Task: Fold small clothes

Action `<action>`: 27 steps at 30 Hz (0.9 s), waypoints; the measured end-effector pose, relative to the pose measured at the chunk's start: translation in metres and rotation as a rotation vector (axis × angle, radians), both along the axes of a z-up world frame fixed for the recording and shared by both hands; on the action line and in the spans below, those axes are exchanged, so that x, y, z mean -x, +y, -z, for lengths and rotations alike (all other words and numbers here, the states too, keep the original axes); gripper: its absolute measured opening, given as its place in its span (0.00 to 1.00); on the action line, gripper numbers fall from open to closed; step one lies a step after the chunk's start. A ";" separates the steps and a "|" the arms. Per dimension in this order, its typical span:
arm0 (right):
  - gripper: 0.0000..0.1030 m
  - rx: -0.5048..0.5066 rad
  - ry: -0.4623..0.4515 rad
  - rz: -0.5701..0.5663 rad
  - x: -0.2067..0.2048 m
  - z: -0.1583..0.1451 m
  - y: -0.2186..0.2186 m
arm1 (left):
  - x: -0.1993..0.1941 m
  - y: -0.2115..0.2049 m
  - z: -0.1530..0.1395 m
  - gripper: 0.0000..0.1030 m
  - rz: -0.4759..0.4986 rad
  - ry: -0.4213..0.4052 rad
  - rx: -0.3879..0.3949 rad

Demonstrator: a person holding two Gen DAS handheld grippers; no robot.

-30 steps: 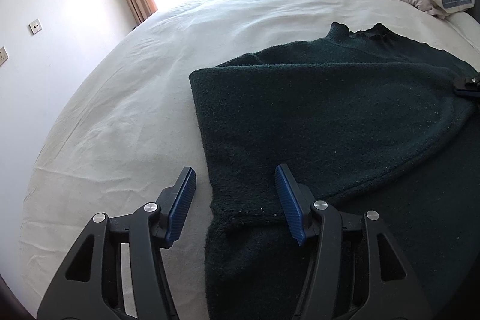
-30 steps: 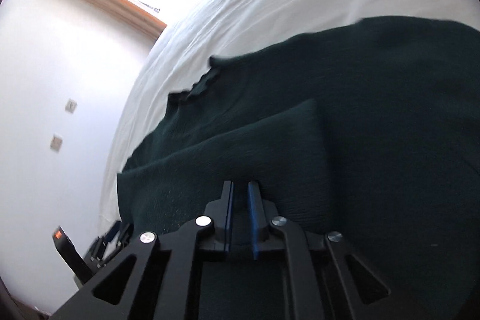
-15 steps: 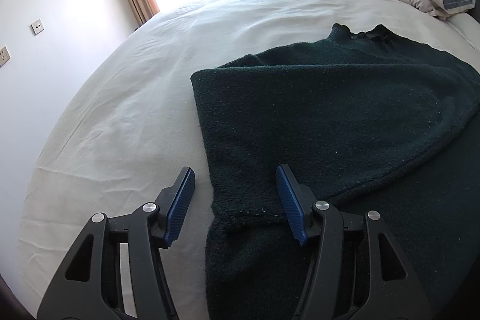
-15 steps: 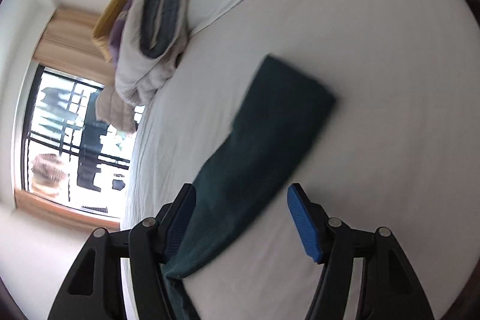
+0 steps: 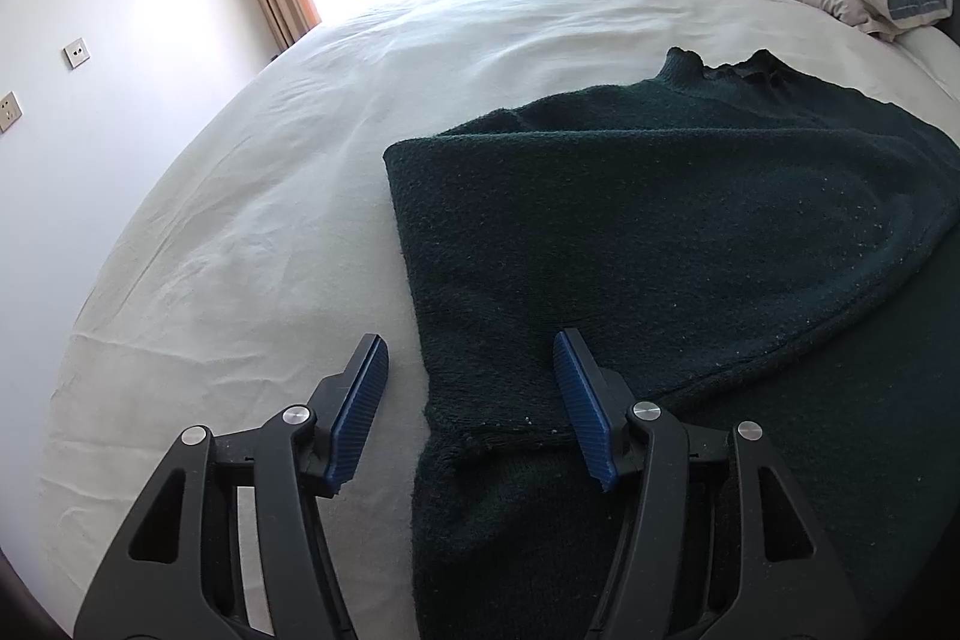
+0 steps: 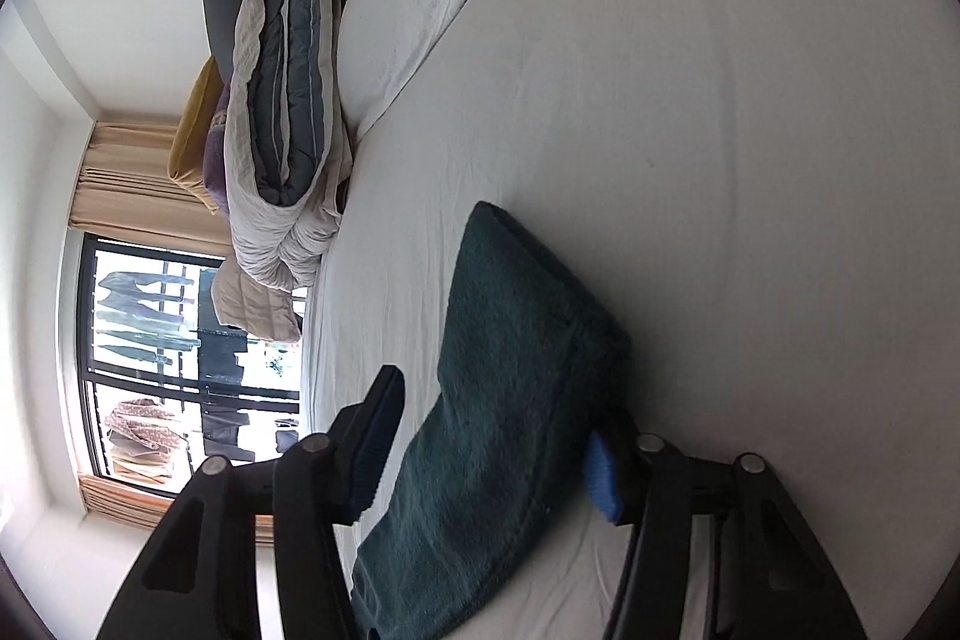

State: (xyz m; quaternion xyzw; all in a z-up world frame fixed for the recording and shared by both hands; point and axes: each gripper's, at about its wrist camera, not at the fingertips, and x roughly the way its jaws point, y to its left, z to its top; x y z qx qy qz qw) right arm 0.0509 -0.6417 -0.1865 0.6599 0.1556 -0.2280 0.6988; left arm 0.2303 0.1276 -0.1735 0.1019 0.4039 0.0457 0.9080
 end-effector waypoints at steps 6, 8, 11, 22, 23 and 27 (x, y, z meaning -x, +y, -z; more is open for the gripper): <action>0.10 0.102 0.062 -0.048 -0.014 -0.018 0.010 | -0.002 0.009 -0.003 0.61 -0.021 0.007 0.048; 0.09 0.166 0.067 -0.088 -0.027 -0.038 0.021 | -0.002 0.015 -0.009 0.61 -0.029 0.007 0.093; 0.09 0.317 0.079 -0.207 -0.058 -0.080 0.054 | 0.007 0.022 -0.027 0.61 -0.044 -0.046 0.187; 0.09 1.223 0.071 -0.889 -0.177 -0.178 0.385 | -0.019 -0.010 -0.083 0.80 0.135 -0.025 0.857; 0.09 1.265 0.073 -0.933 -0.180 -0.170 0.411 | -0.025 -0.017 -0.081 0.80 0.147 0.008 0.895; 0.09 1.354 0.077 -1.049 -0.182 -0.143 0.479 | -0.044 -0.034 -0.065 0.80 0.163 0.135 1.012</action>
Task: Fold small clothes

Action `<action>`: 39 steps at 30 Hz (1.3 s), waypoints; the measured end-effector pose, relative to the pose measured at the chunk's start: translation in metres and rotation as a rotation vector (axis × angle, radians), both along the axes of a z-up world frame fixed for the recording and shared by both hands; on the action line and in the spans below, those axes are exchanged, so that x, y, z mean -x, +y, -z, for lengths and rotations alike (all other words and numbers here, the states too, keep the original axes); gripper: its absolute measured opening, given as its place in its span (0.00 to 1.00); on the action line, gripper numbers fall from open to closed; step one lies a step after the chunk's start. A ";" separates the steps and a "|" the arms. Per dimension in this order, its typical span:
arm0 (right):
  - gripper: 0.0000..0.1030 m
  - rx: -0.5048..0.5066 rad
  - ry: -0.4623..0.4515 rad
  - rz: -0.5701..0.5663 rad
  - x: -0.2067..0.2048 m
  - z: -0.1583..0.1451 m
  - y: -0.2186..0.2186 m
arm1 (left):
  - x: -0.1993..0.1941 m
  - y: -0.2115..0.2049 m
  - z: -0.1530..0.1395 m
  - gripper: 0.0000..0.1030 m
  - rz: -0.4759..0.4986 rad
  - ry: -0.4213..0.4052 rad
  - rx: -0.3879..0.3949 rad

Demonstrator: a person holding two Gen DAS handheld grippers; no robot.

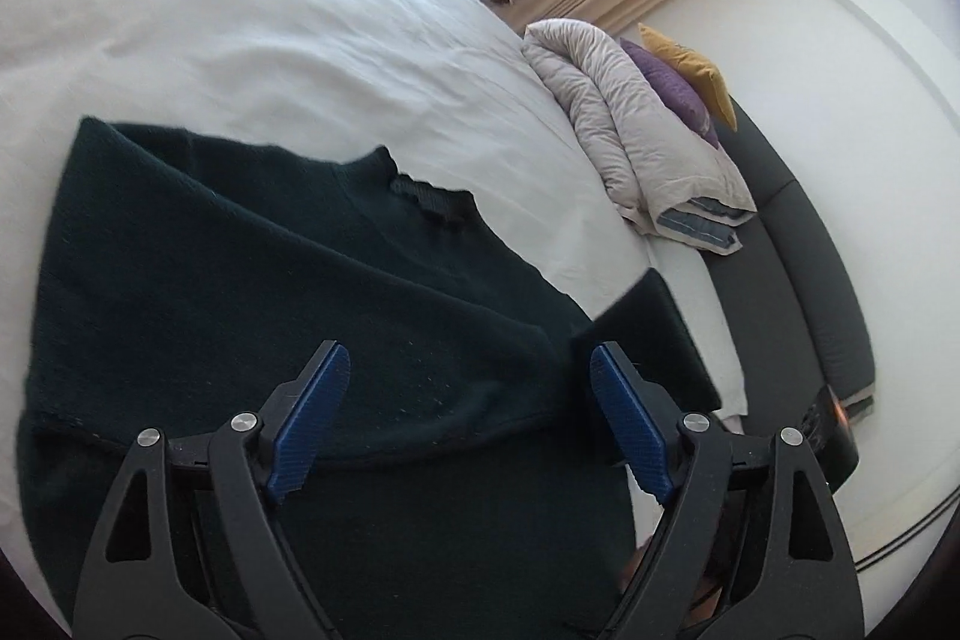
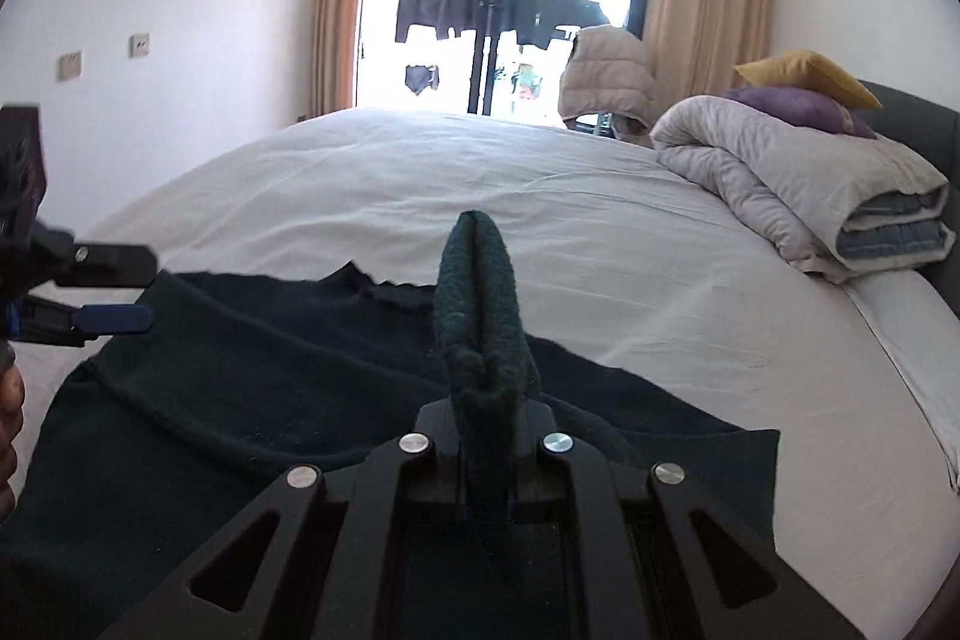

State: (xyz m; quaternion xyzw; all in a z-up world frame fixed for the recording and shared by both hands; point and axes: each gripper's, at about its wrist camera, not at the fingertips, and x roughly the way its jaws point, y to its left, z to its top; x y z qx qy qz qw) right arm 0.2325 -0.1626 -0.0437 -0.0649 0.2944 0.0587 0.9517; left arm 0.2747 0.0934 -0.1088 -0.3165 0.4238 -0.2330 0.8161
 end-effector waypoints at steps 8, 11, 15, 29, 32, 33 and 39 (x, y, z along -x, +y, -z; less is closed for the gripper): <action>0.09 0.224 -0.046 -0.079 0.023 0.022 0.060 | -0.029 -0.039 0.011 0.80 0.109 0.066 0.082; 0.09 0.305 -0.067 -0.083 0.030 0.027 0.073 | -0.040 -0.052 0.008 0.80 0.166 0.080 0.050; 0.09 0.384 -0.105 -0.100 0.035 0.028 0.091 | -0.050 -0.063 0.012 0.80 0.202 0.116 0.006; 0.56 0.249 -0.045 -0.185 0.056 0.024 0.088 | -0.055 -0.059 0.029 0.07 0.199 0.132 -0.042; 0.56 -0.127 0.083 -0.111 0.063 0.012 0.026 | -0.057 -0.048 0.020 0.07 0.177 0.117 -0.046; 0.56 -0.257 0.121 -0.065 0.065 0.013 0.001 | -0.058 -0.044 0.019 0.07 0.168 0.113 -0.043; 0.57 -1.024 0.338 0.284 0.078 0.082 -0.138 | -0.056 -0.033 -0.010 0.07 0.147 0.064 -0.043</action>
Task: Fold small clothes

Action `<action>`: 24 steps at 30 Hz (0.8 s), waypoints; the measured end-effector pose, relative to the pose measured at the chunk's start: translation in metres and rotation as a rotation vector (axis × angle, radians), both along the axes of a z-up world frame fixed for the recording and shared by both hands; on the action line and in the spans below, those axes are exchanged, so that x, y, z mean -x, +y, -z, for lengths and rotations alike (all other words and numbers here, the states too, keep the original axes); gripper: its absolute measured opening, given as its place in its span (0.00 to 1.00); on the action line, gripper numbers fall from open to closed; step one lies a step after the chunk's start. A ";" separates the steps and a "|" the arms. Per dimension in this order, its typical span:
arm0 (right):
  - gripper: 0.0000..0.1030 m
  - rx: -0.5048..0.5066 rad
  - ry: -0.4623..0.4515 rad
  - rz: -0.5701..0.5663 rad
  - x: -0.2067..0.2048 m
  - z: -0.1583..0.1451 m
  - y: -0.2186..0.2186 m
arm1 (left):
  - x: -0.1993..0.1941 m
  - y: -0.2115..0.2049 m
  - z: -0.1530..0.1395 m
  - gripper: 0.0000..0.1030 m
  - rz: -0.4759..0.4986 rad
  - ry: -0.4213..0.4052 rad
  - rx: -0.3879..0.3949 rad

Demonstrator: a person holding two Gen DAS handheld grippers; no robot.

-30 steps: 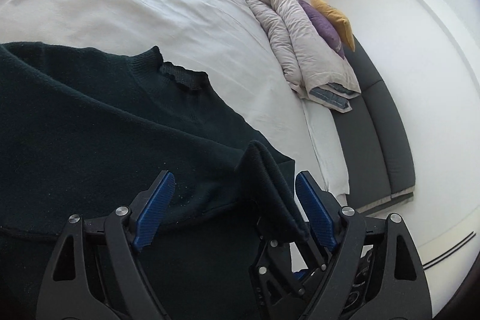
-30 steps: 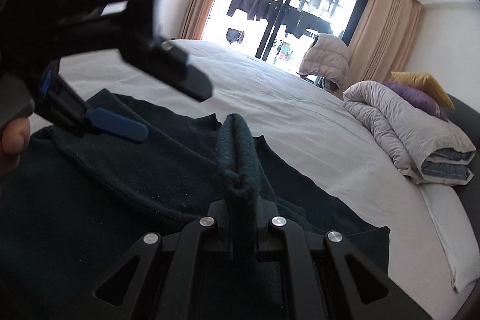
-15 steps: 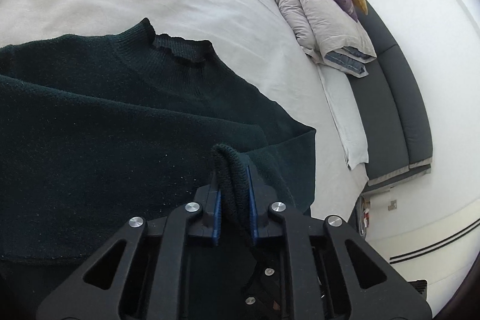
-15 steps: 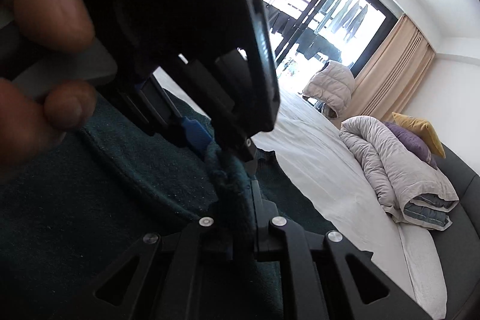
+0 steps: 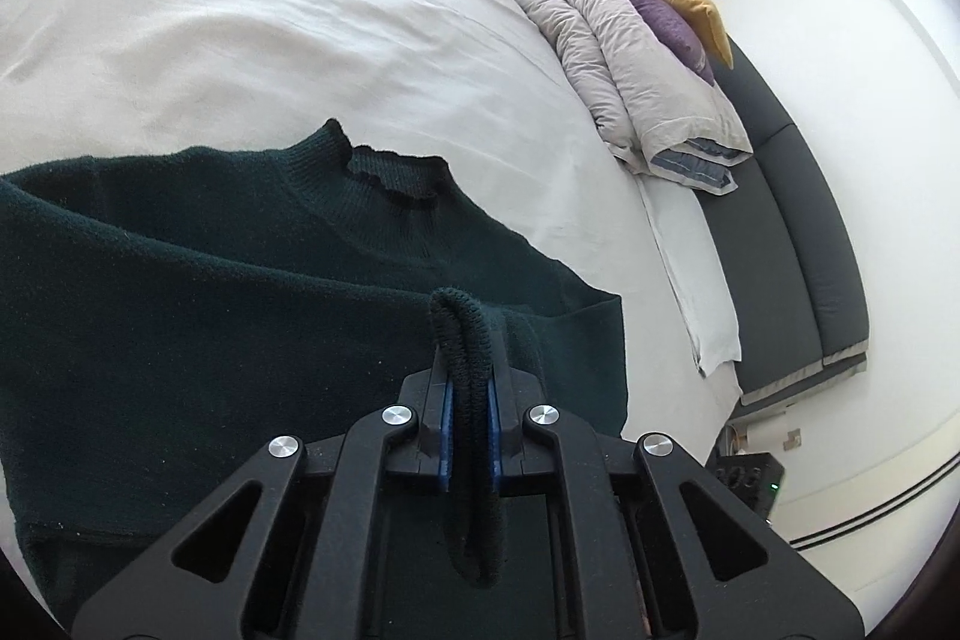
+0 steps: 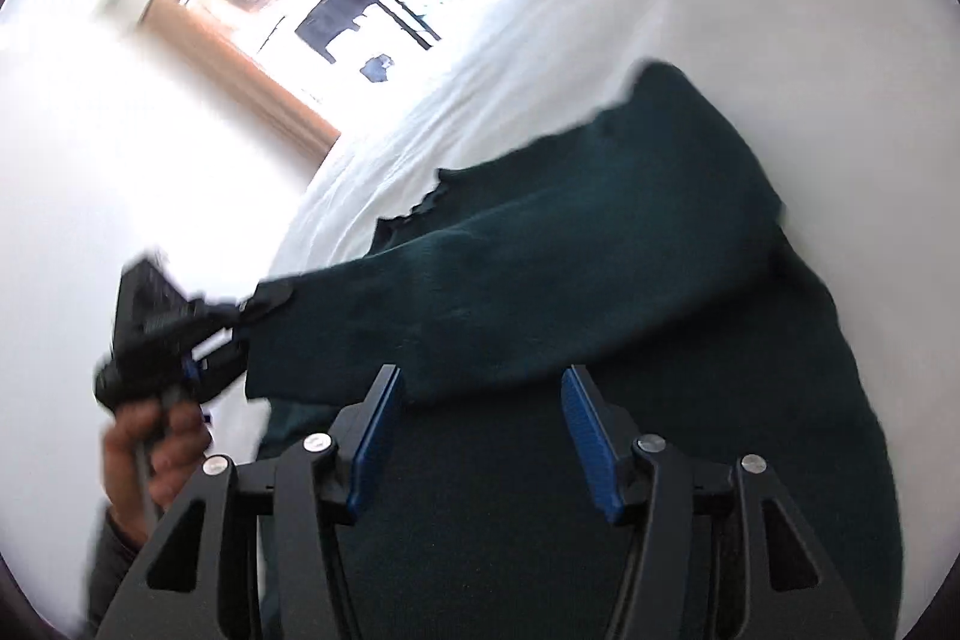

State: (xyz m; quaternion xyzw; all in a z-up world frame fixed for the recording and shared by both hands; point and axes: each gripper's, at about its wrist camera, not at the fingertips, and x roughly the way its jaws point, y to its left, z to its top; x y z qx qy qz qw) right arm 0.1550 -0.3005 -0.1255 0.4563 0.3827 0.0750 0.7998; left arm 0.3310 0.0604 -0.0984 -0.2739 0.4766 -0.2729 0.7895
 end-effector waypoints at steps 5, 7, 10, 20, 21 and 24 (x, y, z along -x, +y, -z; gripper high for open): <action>0.57 -0.235 0.009 0.114 0.002 0.029 -0.017 | 0.000 0.013 -0.026 0.07 -0.022 -0.043 -0.011; 0.57 -0.309 -0.015 0.129 -0.006 0.035 -0.016 | 0.000 0.023 -0.033 0.07 -0.043 -0.044 -0.008; 0.57 -0.434 -0.038 0.194 -0.015 0.045 -0.022 | -0.001 0.040 -0.037 0.07 -0.074 -0.036 0.000; 0.56 -0.500 -0.101 0.384 -0.017 0.053 -0.052 | -0.001 0.070 -0.004 0.07 -0.134 0.012 0.014; 0.56 -0.488 -0.109 0.399 -0.015 0.052 -0.055 | -0.001 0.069 0.002 0.07 -0.134 0.022 0.014; 0.57 -0.476 -0.097 0.383 -0.017 0.053 -0.050 | 0.001 0.064 0.019 0.07 -0.135 0.039 0.006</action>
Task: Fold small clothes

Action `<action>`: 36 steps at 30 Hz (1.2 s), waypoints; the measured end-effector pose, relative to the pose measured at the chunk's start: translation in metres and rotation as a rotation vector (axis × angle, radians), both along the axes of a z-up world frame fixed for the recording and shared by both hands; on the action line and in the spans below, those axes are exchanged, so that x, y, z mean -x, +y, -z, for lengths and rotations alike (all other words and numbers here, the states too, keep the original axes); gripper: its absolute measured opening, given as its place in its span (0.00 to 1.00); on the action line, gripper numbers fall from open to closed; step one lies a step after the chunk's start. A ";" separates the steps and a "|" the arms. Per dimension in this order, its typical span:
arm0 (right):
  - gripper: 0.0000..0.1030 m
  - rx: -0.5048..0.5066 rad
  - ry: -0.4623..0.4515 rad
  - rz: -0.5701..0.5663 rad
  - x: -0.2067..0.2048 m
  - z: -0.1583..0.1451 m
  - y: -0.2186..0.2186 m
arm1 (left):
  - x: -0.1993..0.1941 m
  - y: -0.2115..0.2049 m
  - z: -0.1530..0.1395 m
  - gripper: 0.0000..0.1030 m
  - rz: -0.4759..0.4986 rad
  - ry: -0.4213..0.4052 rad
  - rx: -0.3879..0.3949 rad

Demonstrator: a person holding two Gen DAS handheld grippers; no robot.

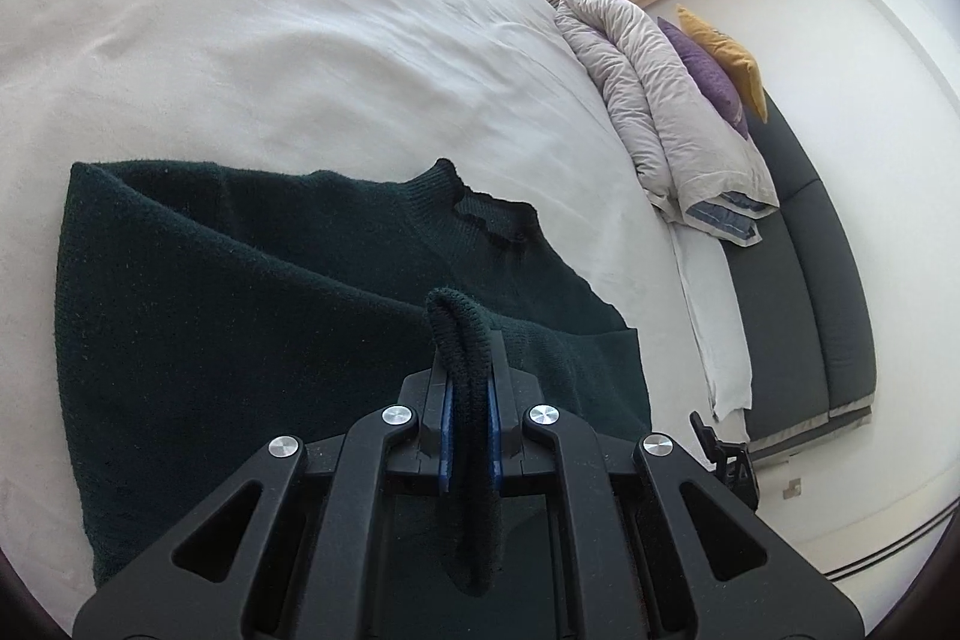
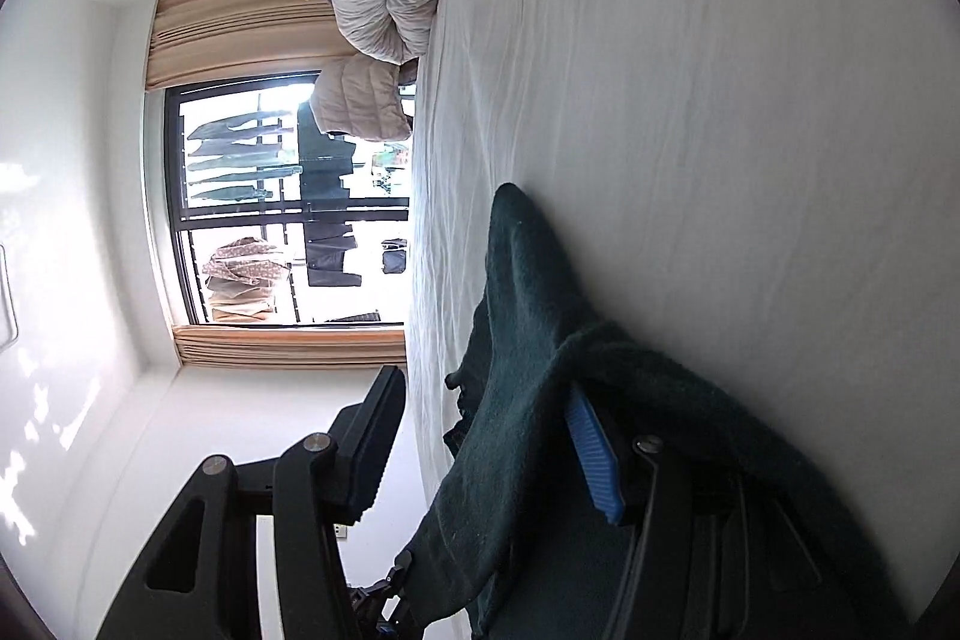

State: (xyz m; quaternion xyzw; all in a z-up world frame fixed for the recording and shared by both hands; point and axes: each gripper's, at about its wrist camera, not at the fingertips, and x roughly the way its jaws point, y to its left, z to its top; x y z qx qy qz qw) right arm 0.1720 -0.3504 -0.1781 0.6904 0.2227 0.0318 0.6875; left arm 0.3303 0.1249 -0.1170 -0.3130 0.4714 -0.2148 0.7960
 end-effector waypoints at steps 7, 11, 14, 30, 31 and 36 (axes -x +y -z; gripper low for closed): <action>0.57 0.087 -0.011 -0.081 -0.027 -0.015 0.017 | 0.001 -0.008 0.018 0.07 -0.002 0.012 -0.059; 0.51 0.085 0.023 -0.047 -0.027 -0.004 0.002 | 0.000 -0.006 0.030 0.07 -0.011 0.039 -0.071; 0.40 0.105 0.029 -0.046 -0.021 0.002 0.001 | -0.002 -0.004 0.044 0.07 -0.022 0.061 -0.078; 0.48 0.322 0.151 -0.173 0.010 -0.028 0.020 | -0.009 0.005 0.059 0.09 -0.046 0.044 -0.092; 0.48 0.352 0.143 -0.172 0.011 -0.037 0.020 | -0.006 0.007 0.054 0.10 -0.053 0.037 -0.115; 0.52 0.477 0.079 -0.165 -0.001 -0.077 0.020 | 0.012 0.006 0.024 0.10 -0.082 -0.018 -0.292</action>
